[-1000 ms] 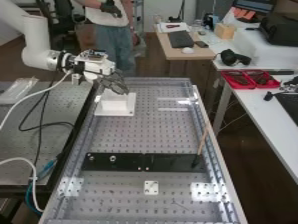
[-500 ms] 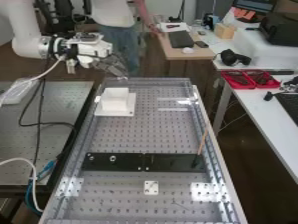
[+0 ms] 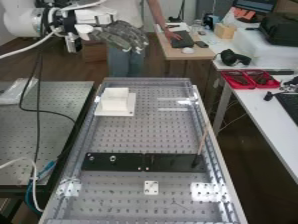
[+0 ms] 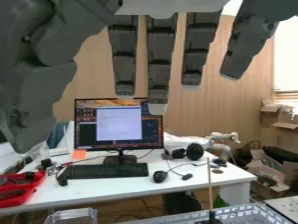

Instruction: Grab the bearing and place it in the white container

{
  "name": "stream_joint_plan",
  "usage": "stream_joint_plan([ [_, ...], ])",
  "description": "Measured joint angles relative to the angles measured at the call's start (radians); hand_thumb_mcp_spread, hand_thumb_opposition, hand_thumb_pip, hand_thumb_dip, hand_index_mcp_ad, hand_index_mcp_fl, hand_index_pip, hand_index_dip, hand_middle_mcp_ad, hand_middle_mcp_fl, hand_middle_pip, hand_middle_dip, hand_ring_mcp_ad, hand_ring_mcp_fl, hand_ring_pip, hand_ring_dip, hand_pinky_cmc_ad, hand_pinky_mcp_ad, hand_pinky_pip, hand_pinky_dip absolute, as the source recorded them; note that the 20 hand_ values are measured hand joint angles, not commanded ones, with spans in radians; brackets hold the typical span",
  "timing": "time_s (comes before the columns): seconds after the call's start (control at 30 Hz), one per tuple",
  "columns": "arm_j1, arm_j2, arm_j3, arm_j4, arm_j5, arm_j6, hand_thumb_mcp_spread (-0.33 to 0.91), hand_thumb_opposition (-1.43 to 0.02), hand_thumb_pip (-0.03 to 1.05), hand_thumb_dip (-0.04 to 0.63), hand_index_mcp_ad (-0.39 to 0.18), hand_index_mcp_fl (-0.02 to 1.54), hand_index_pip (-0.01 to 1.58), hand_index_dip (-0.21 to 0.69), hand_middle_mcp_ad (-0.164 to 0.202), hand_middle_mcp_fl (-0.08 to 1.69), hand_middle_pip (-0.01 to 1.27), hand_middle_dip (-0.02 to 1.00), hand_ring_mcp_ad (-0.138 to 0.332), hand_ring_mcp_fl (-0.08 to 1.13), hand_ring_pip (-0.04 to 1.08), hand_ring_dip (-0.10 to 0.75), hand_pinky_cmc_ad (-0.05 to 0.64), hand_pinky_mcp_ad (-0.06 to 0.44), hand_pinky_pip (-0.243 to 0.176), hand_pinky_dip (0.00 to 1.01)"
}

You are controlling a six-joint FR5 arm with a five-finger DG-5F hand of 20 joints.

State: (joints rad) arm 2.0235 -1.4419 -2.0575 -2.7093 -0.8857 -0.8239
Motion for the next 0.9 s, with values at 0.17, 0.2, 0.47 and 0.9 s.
stream_joint_plan([
  [0.17, -0.049, -0.025, 0.042, -0.046, -0.045, 0.046, 0.24, -0.68, 0.4, 0.079, -0.11, 0.39, 0.2, 0.183, 0.038, 0.39, 0.16, 0.64, 0.143, 0.15, 0.12, 0.412, 0.396, 0.347, -0.042, 0.33],
  [0.2, -0.066, -0.033, 0.053, -0.055, -0.064, 0.056, 0.24, -0.68, 0.4, 0.073, -0.103, 0.39, 0.18, 0.188, 0.044, 0.38, 0.15, 0.62, 0.141, 0.12, 0.12, 0.393, 0.412, 0.344, -0.042, 0.33],
  [0.47, -0.146, -0.075, 0.111, -0.079, -0.179, 0.06, 0.24, -0.66, 0.37, 0.044, -0.11, 0.39, 0.12, 0.199, 0.038, 0.31, 0.13, 0.52, 0.14, 0.05, 0.13, 0.253, 0.417, 0.346, -0.01, 0.27],
  [0.9, -0.235, -0.11, 0.172, -0.128, -0.32, 0.057, 0.21, -0.65, 0.38, 0.024, -0.108, 0.35, 0.09, 0.194, 0.049, 0.28, 0.13, 0.43, 0.138, 0.03, 0.12, 0.164, 0.417, 0.347, 0.002, 0.19],
])
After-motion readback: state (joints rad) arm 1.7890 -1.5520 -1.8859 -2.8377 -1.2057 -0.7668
